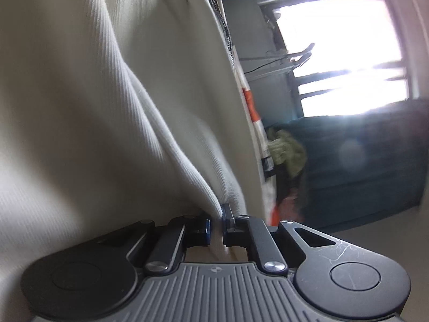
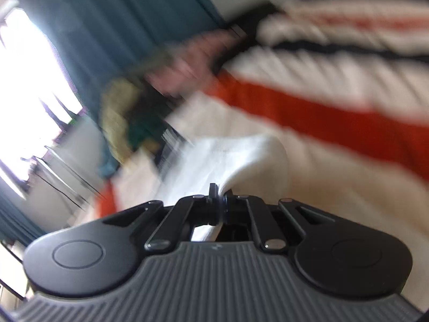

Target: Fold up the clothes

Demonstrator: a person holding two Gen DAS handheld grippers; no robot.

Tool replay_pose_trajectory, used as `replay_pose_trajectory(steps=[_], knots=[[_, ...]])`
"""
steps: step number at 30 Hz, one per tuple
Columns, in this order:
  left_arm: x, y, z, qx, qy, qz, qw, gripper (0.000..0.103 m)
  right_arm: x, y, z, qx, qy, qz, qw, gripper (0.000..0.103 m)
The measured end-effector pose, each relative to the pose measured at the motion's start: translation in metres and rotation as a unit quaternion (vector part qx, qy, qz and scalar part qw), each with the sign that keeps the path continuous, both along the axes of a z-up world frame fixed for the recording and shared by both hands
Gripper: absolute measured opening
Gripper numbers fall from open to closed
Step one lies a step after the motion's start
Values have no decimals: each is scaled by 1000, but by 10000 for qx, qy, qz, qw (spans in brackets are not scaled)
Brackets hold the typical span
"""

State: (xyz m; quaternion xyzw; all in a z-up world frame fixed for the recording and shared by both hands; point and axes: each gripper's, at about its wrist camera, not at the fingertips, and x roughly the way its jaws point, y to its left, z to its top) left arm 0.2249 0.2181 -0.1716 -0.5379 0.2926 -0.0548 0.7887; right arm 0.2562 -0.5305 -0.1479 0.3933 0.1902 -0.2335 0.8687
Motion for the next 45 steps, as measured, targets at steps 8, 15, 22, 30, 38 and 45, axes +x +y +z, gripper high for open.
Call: replay_pose_trajectory(steps=[8,15,22,30,38,45], knots=[[0,-17,16,1021,116,-107,9947,12,-19,-4,-23,102,-75,179,9998,7],[-20,-59,62,2553,-236,-599,9647,16,-24,19,1,-519,657,797,9933,17],[-92,-109,117,3236,-880,-1030,9365,43,-83,79,54,-874,240,1584,9832,74],[-175,-132,153,3681,-1065,-973,9185,100,-149,163,109,-1681,-267,2652,9491,74],[-200,-71,144,3748,-198,-459,9258,101,-194,193,122,-2088,-481,2547,9430,82],[-178,-1,141,3451,598,-53,9367,102,-192,193,115,-2179,-186,2457,9444,82]])
